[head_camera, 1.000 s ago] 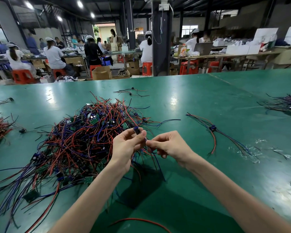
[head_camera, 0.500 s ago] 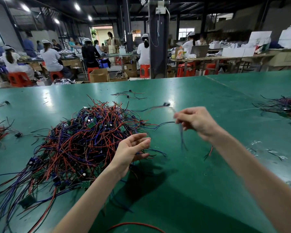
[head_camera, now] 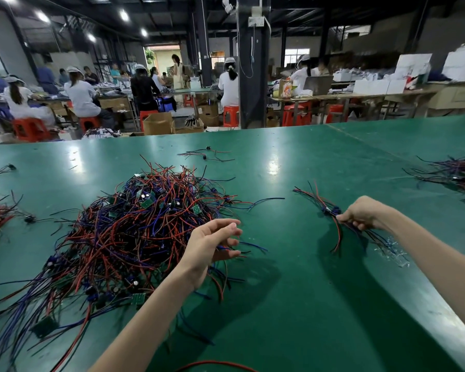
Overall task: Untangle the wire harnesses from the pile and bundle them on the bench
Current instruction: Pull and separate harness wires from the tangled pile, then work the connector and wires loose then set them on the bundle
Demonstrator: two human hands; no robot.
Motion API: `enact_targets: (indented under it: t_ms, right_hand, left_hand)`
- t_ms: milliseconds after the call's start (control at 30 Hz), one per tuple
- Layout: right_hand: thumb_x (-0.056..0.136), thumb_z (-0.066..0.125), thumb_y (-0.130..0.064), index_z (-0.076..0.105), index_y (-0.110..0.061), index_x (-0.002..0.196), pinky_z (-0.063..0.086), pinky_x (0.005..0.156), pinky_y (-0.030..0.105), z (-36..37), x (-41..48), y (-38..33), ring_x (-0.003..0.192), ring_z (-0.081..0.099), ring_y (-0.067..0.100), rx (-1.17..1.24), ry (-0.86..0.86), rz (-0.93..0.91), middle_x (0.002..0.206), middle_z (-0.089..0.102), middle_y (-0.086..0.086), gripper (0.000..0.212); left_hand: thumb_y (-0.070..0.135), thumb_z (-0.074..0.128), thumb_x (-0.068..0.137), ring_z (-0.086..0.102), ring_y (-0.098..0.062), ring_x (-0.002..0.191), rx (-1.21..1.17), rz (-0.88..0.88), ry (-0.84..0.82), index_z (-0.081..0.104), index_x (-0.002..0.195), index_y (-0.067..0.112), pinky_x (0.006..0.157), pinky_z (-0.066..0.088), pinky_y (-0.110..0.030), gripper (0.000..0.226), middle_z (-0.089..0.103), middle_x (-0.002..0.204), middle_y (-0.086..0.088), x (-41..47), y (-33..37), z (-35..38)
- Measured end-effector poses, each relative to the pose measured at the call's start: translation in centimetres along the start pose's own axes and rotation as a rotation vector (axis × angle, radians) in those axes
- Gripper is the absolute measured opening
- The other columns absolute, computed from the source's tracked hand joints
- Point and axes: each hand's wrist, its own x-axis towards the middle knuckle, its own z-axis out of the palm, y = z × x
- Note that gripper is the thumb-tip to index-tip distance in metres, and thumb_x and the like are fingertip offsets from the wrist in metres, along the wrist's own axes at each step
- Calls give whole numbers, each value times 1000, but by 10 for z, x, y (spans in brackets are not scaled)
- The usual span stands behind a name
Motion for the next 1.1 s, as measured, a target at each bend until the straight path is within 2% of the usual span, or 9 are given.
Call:
enact_targets:
  t_ms: [67, 167, 267, 333, 433, 500, 667, 900, 1100]
  right_hand:
    - [76, 75, -1, 50, -3, 56, 29, 38, 20, 2, 1, -1, 42, 36, 17, -68, 76, 21, 50, 46, 8, 32]
    - [70, 82, -16, 52, -5, 57, 37, 48, 23, 3, -9, -11, 50, 50, 21, -310, 206, 7, 56, 59, 11, 35]
    - [77, 73, -26, 56, -6, 78, 43, 68, 28, 16, -28, -31, 88, 62, 31, -604, 392, -91, 100, 64, 17, 27]
    - [85, 60, -25, 61, -7, 97, 43, 73, 31, 35, -39, -51, 99, 60, 35, -661, 454, -254, 110, 59, 17, 22]
    - [88, 53, -21, 69, -10, 102, 48, 81, 33, 78, -55, -85, 100, 61, 32, -564, 306, -532, 108, 66, 16, 24]
    - [89, 53, -16, 71, -9, 102, 49, 85, 32, 110, -60, -107, 102, 61, 30, -503, 145, -663, 107, 69, 14, 23]
    - [93, 45, -7, 55, -8, 125, 42, 100, 39, 167, -51, -137, 119, 51, 30, -528, -33, -725, 130, 56, 14, 34]
    - [87, 52, -7, 67, -4, 104, 51, 88, 39, 182, -41, -135, 102, 61, 33, -551, 43, -663, 110, 65, 17, 22]
    - [86, 66, -15, 73, -6, 101, 36, 82, 14, 172, -47, -137, 116, 56, 17, -373, -177, -722, 112, 69, 9, 18]
  left_hand:
    - [8, 60, 90, 57, -8, 57, 44, 14, -2, 68, 97, 5, 54, 55, -27, 12, 69, 79, -5, -1, 0, 2]
    - [7, 58, 92, 56, -9, 55, 138, 62, -11, 69, 94, 5, 51, 54, -27, 10, 68, 74, -3, -3, -1, 4]
    - [8, 60, 91, 55, -10, 54, 379, 169, -12, 69, 87, 6, 47, 51, -27, 10, 65, 65, 1, -4, -6, 5]
    - [14, 62, 91, 55, -12, 54, 704, 320, 13, 69, 82, 8, 51, 51, -29, 12, 66, 65, 2, -5, -13, 3]
    - [23, 56, 92, 62, -23, 75, 1254, 513, -14, 66, 86, 11, 67, 50, -35, 17, 70, 81, -3, -5, -20, -3]
    - [24, 51, 91, 60, -30, 86, 1425, 513, -37, 60, 88, 10, 71, 48, -40, 16, 68, 91, -6, -5, -21, -6]
    - [26, 49, 91, 57, -34, 89, 1494, 533, -61, 45, 79, 15, 66, 38, -38, 17, 64, 93, -7, -7, -23, -5]
    - [23, 46, 93, 56, -35, 88, 1505, 568, -97, 42, 80, 18, 64, 28, -35, 15, 63, 93, -9, -9, -23, -3]
    - [24, 46, 93, 56, -36, 89, 1518, 550, -108, 38, 79, 19, 64, 30, -37, 16, 64, 96, -9, -9, -23, 1]
